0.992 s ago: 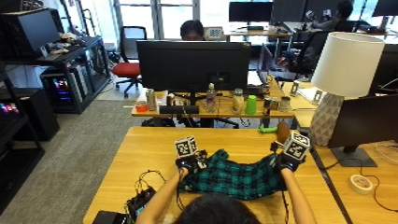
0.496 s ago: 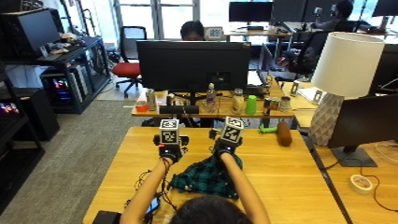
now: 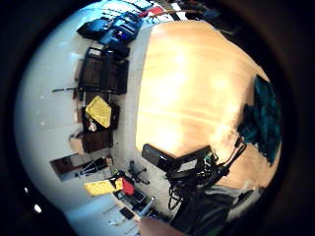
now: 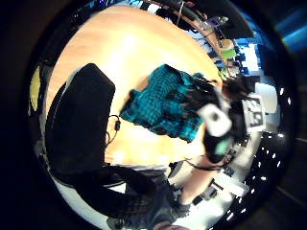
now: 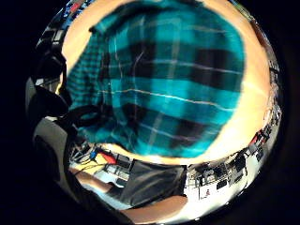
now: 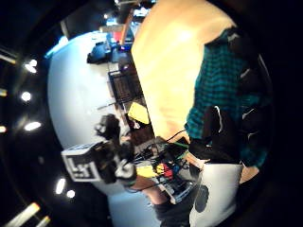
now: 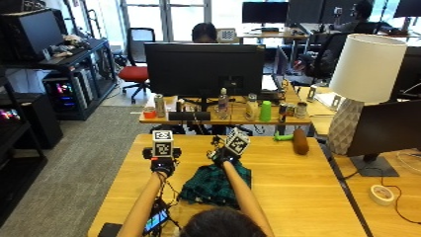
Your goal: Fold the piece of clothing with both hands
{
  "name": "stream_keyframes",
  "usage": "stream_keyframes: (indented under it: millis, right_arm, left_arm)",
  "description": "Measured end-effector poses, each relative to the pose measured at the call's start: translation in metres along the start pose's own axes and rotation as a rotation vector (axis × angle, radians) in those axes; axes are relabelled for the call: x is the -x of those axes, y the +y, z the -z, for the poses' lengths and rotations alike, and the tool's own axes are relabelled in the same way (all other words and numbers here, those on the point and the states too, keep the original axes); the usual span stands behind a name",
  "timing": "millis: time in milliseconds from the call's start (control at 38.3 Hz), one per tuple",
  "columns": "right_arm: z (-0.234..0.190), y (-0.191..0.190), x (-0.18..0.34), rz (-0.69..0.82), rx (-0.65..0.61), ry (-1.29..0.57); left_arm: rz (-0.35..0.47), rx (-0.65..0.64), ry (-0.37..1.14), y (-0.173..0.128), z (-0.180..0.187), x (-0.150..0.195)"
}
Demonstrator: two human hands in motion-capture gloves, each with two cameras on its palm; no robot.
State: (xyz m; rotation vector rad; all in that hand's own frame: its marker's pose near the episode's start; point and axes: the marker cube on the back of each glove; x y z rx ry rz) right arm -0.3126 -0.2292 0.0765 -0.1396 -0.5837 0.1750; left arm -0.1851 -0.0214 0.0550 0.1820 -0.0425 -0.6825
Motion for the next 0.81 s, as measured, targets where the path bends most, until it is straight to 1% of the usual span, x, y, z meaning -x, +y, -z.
stream_keyframes:
  millis: [78,157,183,261,313,418,496,574,705,809]
  right_arm:
    - [0.044,-0.002,0.0,0.051,-0.102,0.042]
    - [0.095,-0.019,-0.006,0.108,-0.215,0.136]
    - [0.112,-0.019,-0.008,0.117,-0.261,0.176]
    - [0.157,0.001,-0.015,0.097,-0.393,0.295]
    - [0.174,0.012,-0.022,0.08,-0.445,0.354]
    - [0.183,0.018,-0.035,0.078,-0.461,0.371]
    - [0.176,0.012,-0.044,0.081,-0.43,0.339]
    - [0.167,0.002,-0.051,0.08,-0.391,0.329]
    - [0.159,-0.01,-0.052,0.09,-0.354,0.352]
    - [0.156,-0.012,-0.05,0.099,-0.363,0.36]
  left_arm:
    - [0.01,-0.028,-0.026,0.001,0.004,-0.002]
    - [-0.003,-0.03,-0.017,0.005,0.011,-0.01]
    - [-0.009,-0.027,-0.012,0.006,0.013,-0.013]
    - [-0.024,-0.035,-0.014,0.005,0.02,-0.028]
    - [-0.033,-0.056,-0.032,0.005,0.026,-0.039]
    - [-0.065,-0.069,-0.052,0.012,0.037,-0.058]
    - [-0.086,-0.063,-0.052,0.016,0.041,-0.069]
    - [-0.1,-0.059,-0.067,0.013,0.042,-0.079]
    - [-0.099,-0.045,-0.083,0.006,0.042,-0.084]
    - [-0.075,-0.039,-0.089,0.011,0.049,-0.081]
